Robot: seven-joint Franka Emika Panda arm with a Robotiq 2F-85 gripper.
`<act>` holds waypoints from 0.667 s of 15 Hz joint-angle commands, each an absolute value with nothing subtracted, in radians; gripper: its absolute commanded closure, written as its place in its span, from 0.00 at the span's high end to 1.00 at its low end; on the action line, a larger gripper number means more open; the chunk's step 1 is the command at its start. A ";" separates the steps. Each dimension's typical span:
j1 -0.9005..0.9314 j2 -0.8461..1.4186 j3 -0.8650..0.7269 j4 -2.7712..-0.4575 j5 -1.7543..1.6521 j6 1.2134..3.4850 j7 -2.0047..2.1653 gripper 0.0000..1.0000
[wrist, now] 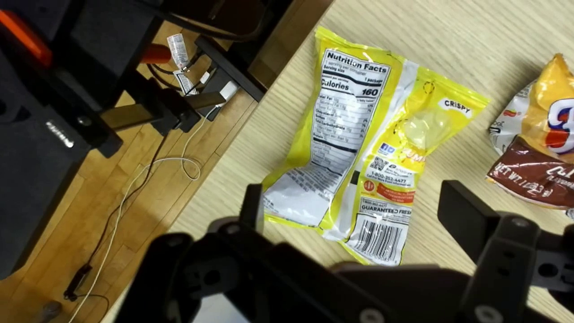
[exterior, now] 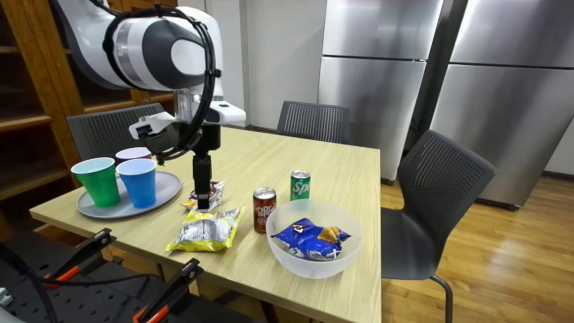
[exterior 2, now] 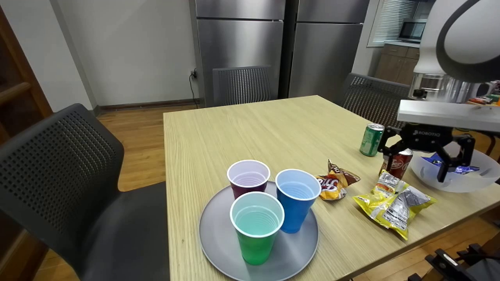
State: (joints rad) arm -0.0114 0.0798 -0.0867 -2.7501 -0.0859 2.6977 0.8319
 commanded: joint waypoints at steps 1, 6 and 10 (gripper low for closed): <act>0.020 0.140 -0.091 -2.754 -0.113 2.787 0.937 1.00; 0.075 0.227 -0.135 -2.750 -0.103 2.861 0.997 1.00; 0.104 0.274 -0.168 -2.746 -0.067 2.878 0.994 1.00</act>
State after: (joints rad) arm 0.0713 0.2433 -0.1397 -2.7501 -0.0863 2.8525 0.9669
